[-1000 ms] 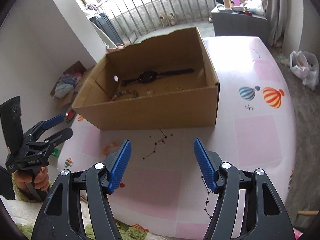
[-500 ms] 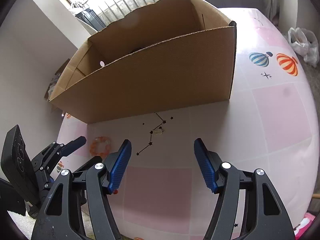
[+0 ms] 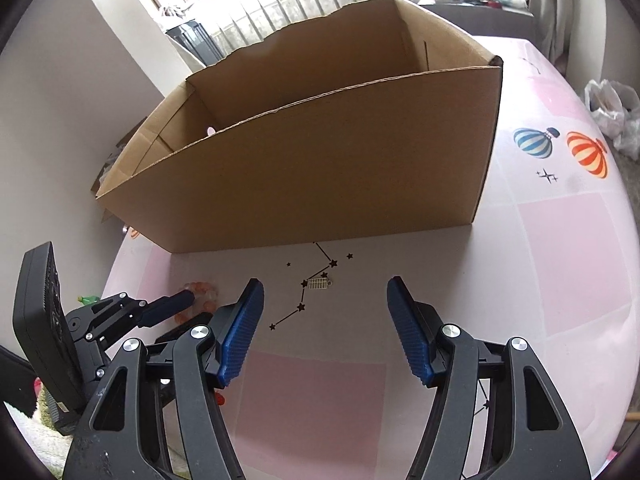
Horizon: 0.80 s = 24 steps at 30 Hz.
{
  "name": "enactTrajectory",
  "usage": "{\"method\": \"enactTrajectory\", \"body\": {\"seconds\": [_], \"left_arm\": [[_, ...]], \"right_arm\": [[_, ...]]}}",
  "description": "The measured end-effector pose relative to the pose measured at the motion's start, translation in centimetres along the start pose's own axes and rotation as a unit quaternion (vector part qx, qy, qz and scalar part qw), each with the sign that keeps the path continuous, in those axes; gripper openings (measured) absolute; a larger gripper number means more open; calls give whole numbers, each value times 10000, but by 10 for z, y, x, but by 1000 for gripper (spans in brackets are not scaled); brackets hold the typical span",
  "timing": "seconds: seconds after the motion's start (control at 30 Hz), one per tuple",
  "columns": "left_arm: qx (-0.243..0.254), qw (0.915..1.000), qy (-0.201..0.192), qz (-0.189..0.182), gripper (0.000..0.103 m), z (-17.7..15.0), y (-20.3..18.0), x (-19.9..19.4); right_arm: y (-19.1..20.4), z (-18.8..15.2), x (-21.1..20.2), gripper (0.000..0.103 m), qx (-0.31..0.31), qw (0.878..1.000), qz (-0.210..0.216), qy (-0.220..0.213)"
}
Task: Organize jewelry
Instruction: 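Lower the left gripper onto the orange-pink bead bracelet and close it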
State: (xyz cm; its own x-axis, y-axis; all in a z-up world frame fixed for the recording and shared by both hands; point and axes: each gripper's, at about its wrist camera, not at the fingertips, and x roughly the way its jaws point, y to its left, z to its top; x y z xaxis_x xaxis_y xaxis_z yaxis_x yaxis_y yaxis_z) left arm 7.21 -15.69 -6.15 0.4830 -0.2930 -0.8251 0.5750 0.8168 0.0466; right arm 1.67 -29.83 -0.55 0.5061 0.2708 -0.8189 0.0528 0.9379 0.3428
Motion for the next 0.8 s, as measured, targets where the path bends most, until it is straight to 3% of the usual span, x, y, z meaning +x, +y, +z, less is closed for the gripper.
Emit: {"method": "enactTrajectory", "body": {"seconds": [0.1, 0.67, 0.8], "left_arm": [[-47, 10000, 27, 29, 9, 1, 3, -1], [-270, 9995, 118, 119, 10, 0, 14, -3], [-290, 9995, 114, 114, 10, 0, 13, -1]], "right_arm": [[7, 0, 7, 55, -163, 9998, -55, -38], [36, -6, 36, 13, -1247, 9878, -931, -86], [31, -4, 34, 12, -1154, 9893, -890, -97]]}}
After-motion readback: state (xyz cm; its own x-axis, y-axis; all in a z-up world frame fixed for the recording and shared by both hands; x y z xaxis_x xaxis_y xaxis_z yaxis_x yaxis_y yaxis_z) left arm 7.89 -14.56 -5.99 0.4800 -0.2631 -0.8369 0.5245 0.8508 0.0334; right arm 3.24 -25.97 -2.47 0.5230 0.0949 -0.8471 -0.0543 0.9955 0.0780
